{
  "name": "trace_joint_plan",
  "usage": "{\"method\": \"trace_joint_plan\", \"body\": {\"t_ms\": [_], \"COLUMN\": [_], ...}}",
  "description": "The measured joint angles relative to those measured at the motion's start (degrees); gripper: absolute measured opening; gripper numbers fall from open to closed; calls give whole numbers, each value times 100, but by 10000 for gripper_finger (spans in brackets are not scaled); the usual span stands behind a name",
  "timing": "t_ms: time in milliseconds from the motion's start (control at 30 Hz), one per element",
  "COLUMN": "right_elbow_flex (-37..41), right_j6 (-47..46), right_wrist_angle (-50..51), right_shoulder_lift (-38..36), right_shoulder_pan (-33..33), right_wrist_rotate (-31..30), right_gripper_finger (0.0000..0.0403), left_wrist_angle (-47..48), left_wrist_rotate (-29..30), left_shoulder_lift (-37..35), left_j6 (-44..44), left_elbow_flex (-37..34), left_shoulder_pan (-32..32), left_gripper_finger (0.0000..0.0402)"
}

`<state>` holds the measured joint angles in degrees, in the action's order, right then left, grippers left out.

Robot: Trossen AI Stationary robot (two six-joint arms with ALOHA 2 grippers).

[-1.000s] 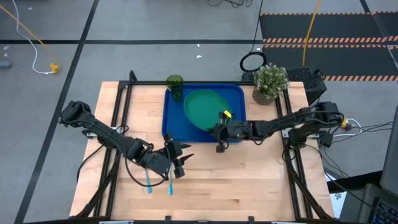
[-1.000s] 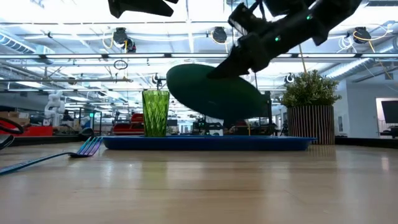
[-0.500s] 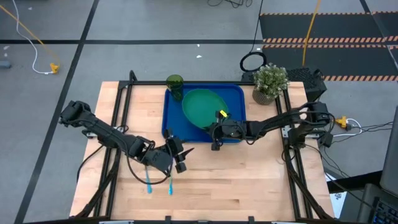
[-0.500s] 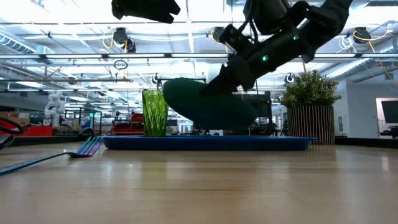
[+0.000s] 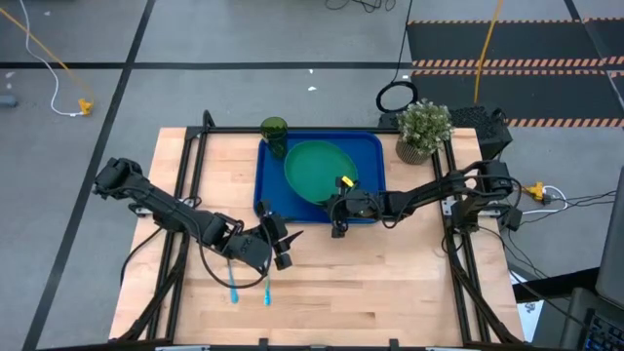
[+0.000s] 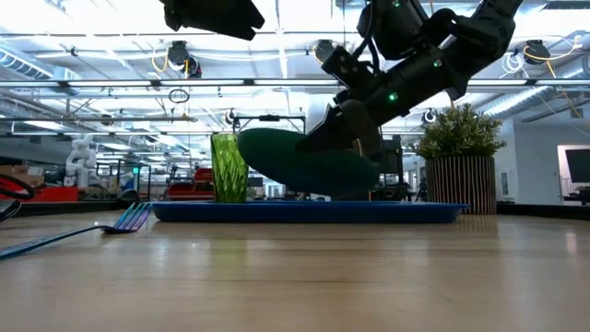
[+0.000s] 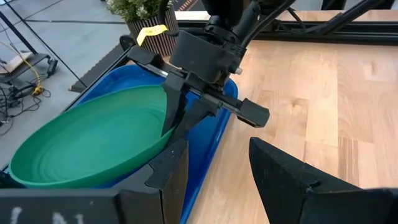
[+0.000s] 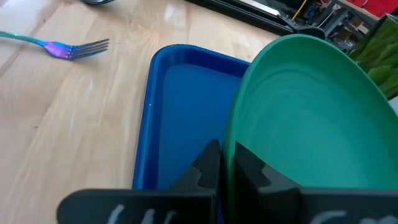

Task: Pick and place plate/cup/fork/spoon on tray
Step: Put the green plate on the center of the blue tray

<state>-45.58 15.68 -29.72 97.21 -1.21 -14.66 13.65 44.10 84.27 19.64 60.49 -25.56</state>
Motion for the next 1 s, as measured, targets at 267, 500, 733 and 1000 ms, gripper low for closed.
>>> {"method": "trace_joint_plan", "body": {"t_ms": [267, 500, 733, 1000], "right_elbow_flex": [2, 11, 9, 4], "right_j6": [147, 551, 597, 607], "right_wrist_angle": [5, -149, -194, -225], "right_shoulder_lift": [147, 509, 518, 597], "right_shoulder_pan": [11, 11, 11, 97], "right_wrist_rotate": [-2, -9, 17, 488], "right_gripper_finger": [4, 4, 4, 4], "left_wrist_angle": [-18, -22, -39, -76], "left_wrist_rotate": [4, 5, 9, 11], "left_shoulder_lift": [0, 0, 0, 0], "left_j6": [18, 16, 15, 60], "left_elbow_flex": [0, 0, 0, 0], "left_shoulder_pan": [0, 4, 24, 94], "left_gripper_finger": [172, 172, 172, 172]}}
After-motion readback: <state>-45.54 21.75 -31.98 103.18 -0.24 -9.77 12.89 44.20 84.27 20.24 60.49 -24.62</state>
